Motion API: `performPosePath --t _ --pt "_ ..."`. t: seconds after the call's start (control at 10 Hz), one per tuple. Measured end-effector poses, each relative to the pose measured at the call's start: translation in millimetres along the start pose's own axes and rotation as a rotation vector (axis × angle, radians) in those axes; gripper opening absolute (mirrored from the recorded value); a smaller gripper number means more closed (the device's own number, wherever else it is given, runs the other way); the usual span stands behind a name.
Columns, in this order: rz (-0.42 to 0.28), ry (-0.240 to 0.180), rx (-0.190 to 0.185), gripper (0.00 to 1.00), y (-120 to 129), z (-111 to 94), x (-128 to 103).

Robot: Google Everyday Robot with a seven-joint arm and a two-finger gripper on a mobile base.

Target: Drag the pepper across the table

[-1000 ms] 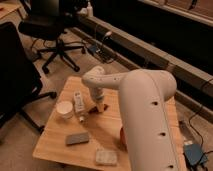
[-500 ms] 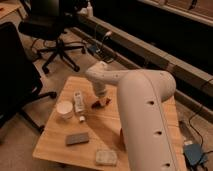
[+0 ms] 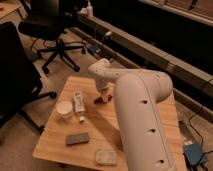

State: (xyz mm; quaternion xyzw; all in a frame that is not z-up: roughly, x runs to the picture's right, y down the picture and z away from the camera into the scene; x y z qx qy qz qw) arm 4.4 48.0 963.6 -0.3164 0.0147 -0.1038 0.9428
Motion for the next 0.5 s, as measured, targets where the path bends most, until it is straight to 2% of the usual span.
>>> performPosePath --t 0.3,0.5 --pt "0.021 0.025 0.009 0.41 -14 -4 15" --pt "0.037 0.03 -0.018 0.58 -13 -2 20"
